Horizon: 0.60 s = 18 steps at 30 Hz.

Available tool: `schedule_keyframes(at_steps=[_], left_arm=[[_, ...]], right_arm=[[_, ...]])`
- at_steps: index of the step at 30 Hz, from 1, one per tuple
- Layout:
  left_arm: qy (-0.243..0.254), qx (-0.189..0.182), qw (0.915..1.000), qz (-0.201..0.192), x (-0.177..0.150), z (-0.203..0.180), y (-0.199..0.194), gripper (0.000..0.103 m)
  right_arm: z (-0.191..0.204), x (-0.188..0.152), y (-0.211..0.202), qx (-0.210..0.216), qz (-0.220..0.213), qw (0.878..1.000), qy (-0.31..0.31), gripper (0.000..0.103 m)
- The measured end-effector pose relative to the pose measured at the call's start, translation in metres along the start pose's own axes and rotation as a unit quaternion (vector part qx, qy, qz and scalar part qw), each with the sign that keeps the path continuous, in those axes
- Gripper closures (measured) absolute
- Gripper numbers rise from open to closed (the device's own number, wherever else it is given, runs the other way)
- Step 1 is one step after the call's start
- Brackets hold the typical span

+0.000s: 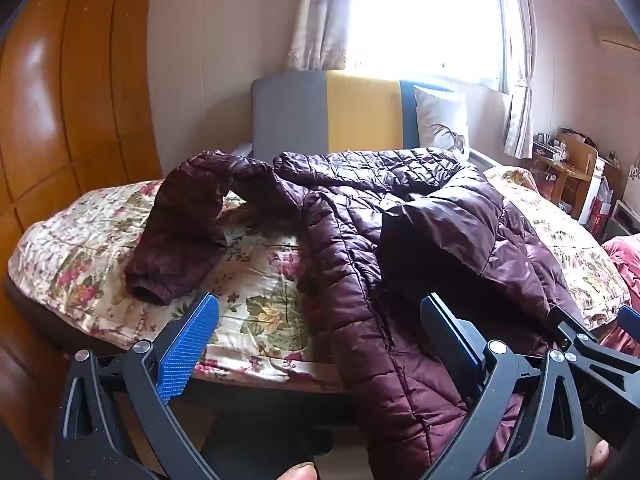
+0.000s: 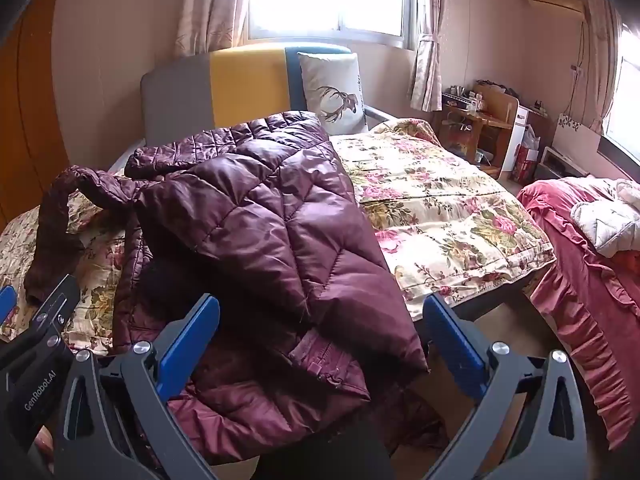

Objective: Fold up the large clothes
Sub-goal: 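Approach the crumpled maroon puffer jacket with both grippers open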

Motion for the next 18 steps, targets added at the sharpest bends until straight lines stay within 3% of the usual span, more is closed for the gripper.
schedule_keyframes(at_steps=[18], left_arm=[[0.000, -0.003, 0.9998, 0.021, -0.006, -0.003, 0.021, 0.003]], right_arm=[[-0.005, -0.001, 0.011, -0.001, 0.008, 1.000, 0.002, 0.002]])
Point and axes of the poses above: each gripper's, at about its wrist camera, not at the fingertips, and y roughly the way its jaws point, z to its left, x to its top, the point moved 8 cm from there along y, roughly the way its jaws point, and after that the axes turned 13 degrees about z, right-handed, at the moved point
